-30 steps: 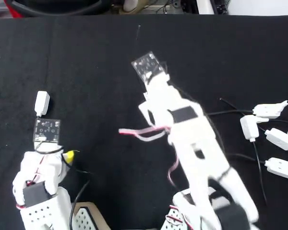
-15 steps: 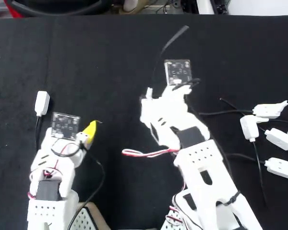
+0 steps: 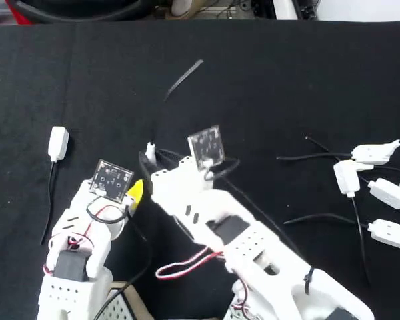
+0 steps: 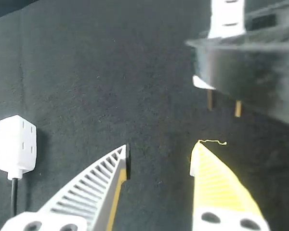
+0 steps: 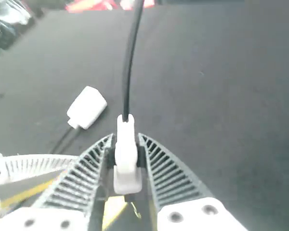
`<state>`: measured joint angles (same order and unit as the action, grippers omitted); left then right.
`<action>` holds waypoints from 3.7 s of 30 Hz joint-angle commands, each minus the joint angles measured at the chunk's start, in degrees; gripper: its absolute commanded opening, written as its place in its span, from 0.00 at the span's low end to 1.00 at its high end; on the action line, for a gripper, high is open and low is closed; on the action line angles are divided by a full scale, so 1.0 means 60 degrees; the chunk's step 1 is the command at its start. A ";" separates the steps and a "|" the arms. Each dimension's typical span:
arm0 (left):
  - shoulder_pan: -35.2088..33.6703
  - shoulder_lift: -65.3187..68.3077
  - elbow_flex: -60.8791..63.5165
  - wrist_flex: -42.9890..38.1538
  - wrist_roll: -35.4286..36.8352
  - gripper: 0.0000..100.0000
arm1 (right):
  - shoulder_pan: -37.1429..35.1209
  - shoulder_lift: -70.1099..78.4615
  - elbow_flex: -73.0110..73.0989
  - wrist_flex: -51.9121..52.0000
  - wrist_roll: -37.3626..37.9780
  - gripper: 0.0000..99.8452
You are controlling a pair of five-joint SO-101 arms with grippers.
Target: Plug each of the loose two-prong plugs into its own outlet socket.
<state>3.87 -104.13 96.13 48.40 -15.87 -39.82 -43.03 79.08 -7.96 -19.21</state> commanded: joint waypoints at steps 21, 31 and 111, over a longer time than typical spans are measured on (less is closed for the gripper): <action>-0.0872 -0.0044 0.0198 -0.1055 0.0689 0.22 | -0.1436 -0.0271 -0.1385 0.3502 -0.1582 0.01; -0.0886 -0.0044 0.0198 -0.1055 0.0689 0.22 | -0.1465 -0.0256 -0.2571 0.6022 -0.1553 0.01; -0.1736 -0.0029 0.0168 0.1216 -0.2330 0.21 | 0.2051 0.0256 -0.2059 0.9377 0.4029 0.08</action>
<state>-6.07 -104.13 96.31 55.25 -29.41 -30.77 -41.10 71.96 48.31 9.63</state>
